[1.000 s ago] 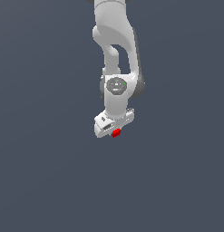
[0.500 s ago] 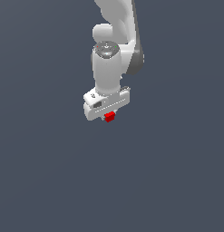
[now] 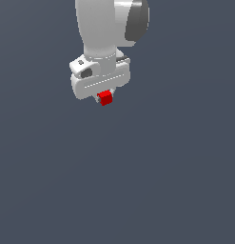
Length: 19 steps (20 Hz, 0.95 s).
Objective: Pick up the red cube and move it to a goal position.
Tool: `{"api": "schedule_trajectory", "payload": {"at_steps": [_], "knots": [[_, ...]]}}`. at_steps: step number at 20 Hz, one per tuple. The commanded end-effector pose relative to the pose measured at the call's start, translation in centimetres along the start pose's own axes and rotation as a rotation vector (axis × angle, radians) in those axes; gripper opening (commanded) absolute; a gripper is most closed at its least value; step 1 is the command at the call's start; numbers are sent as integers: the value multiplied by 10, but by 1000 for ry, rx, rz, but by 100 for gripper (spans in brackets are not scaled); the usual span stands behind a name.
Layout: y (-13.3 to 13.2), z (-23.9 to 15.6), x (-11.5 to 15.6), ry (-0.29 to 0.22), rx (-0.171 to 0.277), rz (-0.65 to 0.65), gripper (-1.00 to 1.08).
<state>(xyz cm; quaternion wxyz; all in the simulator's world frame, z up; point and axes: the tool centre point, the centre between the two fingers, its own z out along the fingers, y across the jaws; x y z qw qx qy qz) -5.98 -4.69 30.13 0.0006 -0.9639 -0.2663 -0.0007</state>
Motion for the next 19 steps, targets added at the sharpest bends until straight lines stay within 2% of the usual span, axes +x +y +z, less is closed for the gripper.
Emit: {"api": "schedule_trajectory", "payload": {"at_steps": [1,10,19], "knots": [[3,-26,-9,0,1,0,-100],[15,-91,-29,-1,0,0,-100],[20,-110,-34,-1,0,1,-100]]}}
